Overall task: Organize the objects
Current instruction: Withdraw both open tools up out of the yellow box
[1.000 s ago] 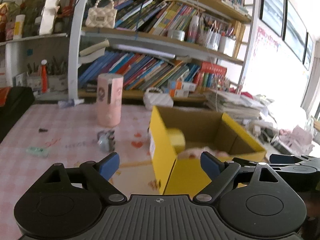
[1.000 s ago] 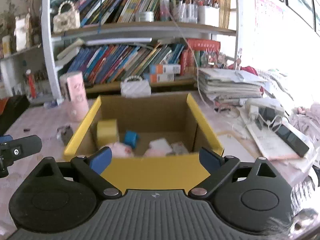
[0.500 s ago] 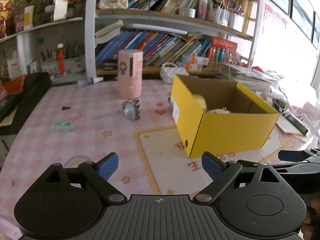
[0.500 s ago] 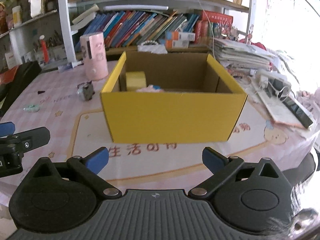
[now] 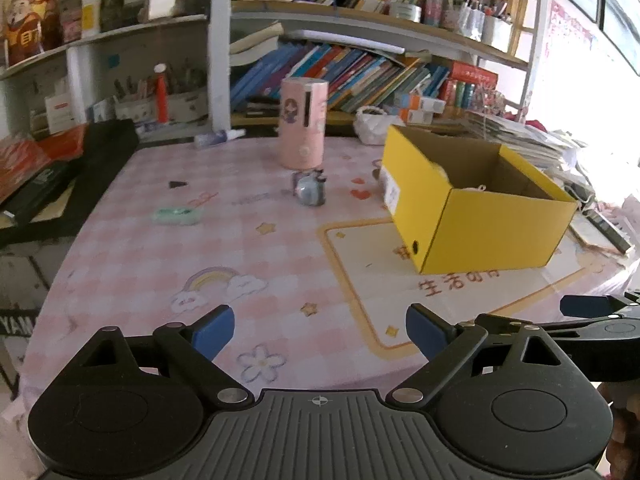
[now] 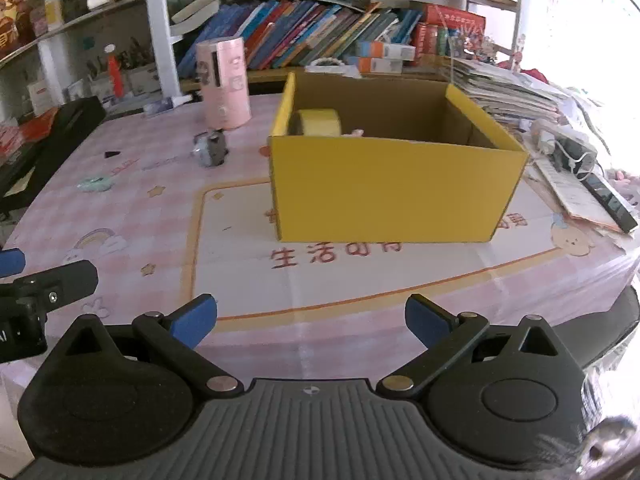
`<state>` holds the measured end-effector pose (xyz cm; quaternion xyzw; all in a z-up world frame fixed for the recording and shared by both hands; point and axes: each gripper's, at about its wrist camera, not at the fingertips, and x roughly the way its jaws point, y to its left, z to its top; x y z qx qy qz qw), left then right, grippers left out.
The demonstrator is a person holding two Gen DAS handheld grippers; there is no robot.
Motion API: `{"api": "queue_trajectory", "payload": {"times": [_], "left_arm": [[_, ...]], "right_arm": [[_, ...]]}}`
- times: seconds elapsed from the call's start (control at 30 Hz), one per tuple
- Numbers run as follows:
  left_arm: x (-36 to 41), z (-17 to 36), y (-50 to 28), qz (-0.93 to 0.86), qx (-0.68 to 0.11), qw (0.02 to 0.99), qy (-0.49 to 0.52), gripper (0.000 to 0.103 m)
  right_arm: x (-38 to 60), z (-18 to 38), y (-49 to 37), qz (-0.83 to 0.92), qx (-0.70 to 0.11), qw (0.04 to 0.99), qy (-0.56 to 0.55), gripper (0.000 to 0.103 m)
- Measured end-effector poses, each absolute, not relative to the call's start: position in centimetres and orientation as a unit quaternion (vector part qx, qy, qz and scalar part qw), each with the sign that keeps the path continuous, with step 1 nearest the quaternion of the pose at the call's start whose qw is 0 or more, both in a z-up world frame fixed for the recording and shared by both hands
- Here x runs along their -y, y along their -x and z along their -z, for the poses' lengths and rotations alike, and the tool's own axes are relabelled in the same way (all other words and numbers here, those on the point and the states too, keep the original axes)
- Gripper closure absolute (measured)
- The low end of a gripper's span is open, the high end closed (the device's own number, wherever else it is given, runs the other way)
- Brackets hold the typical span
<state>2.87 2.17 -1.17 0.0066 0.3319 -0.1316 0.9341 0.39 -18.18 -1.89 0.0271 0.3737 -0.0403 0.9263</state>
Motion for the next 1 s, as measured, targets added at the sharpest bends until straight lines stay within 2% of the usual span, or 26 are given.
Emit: {"api": "queue_trajectory", "payload": {"times": [1.0], "left_arm": [[-10.9, 0.6, -0.9, 0.033, -0.315, 0.948, 0.031, 0.008]], "right_arm": [[8.5, 1.1, -1.2, -0.062, -0.354, 0.933, 0.016, 0.0]]}}
